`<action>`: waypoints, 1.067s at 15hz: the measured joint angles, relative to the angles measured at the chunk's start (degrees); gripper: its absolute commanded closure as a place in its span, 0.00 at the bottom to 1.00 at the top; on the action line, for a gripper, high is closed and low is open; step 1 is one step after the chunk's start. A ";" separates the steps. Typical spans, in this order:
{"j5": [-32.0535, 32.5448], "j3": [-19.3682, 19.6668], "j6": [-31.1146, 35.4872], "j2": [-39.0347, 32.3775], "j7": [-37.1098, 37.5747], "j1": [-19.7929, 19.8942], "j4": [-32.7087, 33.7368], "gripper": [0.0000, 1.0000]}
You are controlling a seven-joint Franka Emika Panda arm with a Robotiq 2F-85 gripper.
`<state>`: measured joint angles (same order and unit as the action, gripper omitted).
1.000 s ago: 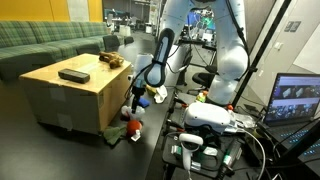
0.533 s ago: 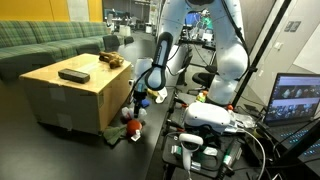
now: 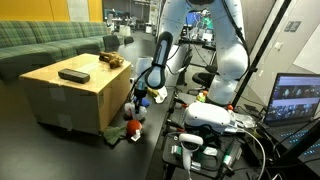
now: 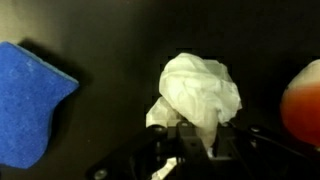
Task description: Swap the things on the box with the things on the table
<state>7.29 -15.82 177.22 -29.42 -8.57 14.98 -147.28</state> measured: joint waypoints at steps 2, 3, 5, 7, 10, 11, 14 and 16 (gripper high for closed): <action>0.00 -0.23 -0.21 0.54 -0.28 0.17 0.00 0.98; 0.00 -0.98 -0.62 0.85 -0.80 0.80 -0.02 1.00; -0.17 -3.99 -3.33 2.03 -2.47 3.57 -0.06 0.98; -2.57 -8.78 -8.59 4.69 -6.09 8.19 -0.10 0.98; -11.74 -14.99 -18.85 11.64 -14.88 13.82 0.24 0.98; -15.13 -15.31 -22.27 14.64 -17.58 13.89 0.58 0.98; -21.21 -10.73 -32.69 25.04 -21.23 8.84 2.33 0.98; -21.04 -4.60 -38.08 31.73 -20.65 2.79 3.58 0.98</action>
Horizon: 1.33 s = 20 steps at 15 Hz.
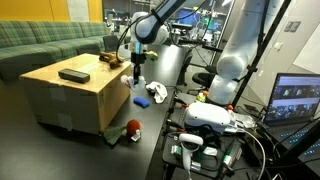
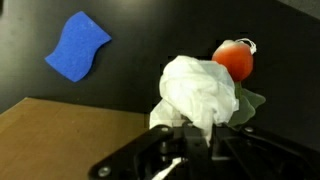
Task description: Swap the things on the box with the things on the table
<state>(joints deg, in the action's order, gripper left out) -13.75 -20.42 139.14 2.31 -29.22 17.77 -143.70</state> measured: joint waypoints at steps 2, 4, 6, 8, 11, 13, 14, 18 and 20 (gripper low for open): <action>2.31 5.54 -2.38 5.51 2.21 -5.19 1.19 0.98; 5.95 9.54 -2.49 9.08 5.66 -8.73 2.68 0.98; 9.39 11.95 -0.77 10.45 9.42 -10.96 4.13 0.98; 12.09 13.17 2.19 10.01 12.93 -12.39 5.53 0.98; 17.02 13.40 8.73 6.91 19.77 -13.50 7.78 0.98; 20.64 13.39 12.72 3.35 24.65 -14.13 10.24 0.98; 22.57 13.39 14.32 1.32 26.98 -14.40 11.74 0.98; 30.01 13.73 18.03 -7.64 35.29 -15.54 18.87 0.98; 33.84 13.76 18.79 -12.41 39.29 -15.87 22.82 0.98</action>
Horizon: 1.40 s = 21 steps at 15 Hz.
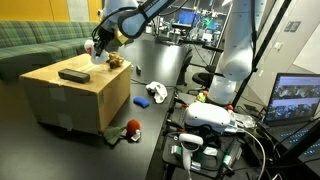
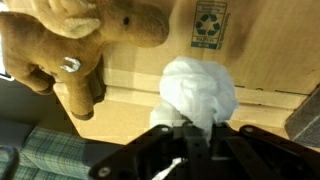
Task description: Swap the things on the box with the things on the table
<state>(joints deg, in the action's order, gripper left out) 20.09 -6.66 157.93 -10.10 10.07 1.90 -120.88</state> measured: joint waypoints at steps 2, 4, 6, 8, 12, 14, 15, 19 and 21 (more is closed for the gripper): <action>3.40 0.54 0.03 -4.91 3.58 -0.82 4.19 0.98; 5.94 1.67 -0.04 -9.47 6.57 -2.08 8.21 0.98; 6.08 5.00 -0.16 -13.03 7.34 -5.35 11.76 0.67; 5.77 8.05 -1.12 -15.08 7.62 -8.44 14.50 0.53; 5.71 11.99 -5.35 -16.42 7.93 -12.53 18.18 0.22; 5.73 13.28 -7.33 -16.40 8.30 -13.55 19.50 0.07; 5.78 13.81 -8.19 -16.37 8.67 -13.90 20.18 0.01; 6.24 15.44 -10.34 -15.25 10.76 -14.79 21.89 0.00; 6.25 15.43 -10.66 -13.97 11.30 -15.05 21.82 0.00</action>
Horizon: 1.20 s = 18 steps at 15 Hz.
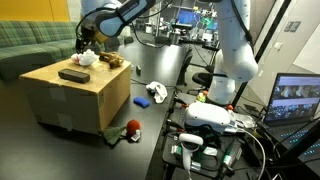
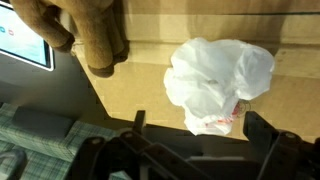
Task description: Swap the things on the box with the things on the table
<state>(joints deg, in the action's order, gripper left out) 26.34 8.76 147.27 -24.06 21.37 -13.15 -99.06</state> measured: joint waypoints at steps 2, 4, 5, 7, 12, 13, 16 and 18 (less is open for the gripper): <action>0.00 -0.49 -0.06 1.40 0.35 -0.50 -0.49 0.01; -0.11 -1.77 -0.05 2.82 0.49 -1.08 -1.58 0.00; -0.25 -2.69 -0.02 3.55 0.57 -1.37 -2.46 0.00; -0.44 -4.57 0.02 4.73 0.81 -1.95 -4.39 0.00; -4.09 -9.46 0.36 5.37 0.54 -2.36 -9.05 0.00; -5.24 -10.42 0.46 5.36 0.22 -2.38 -9.89 0.00; -7.72 -12.66 0.81 5.34 -0.64 -2.55 -11.66 0.00; -8.97 -13.58 1.12 5.20 -1.60 -2.57 -12.43 0.00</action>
<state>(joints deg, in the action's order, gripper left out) 17.37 -4.81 148.38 -18.87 19.77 -15.72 -111.48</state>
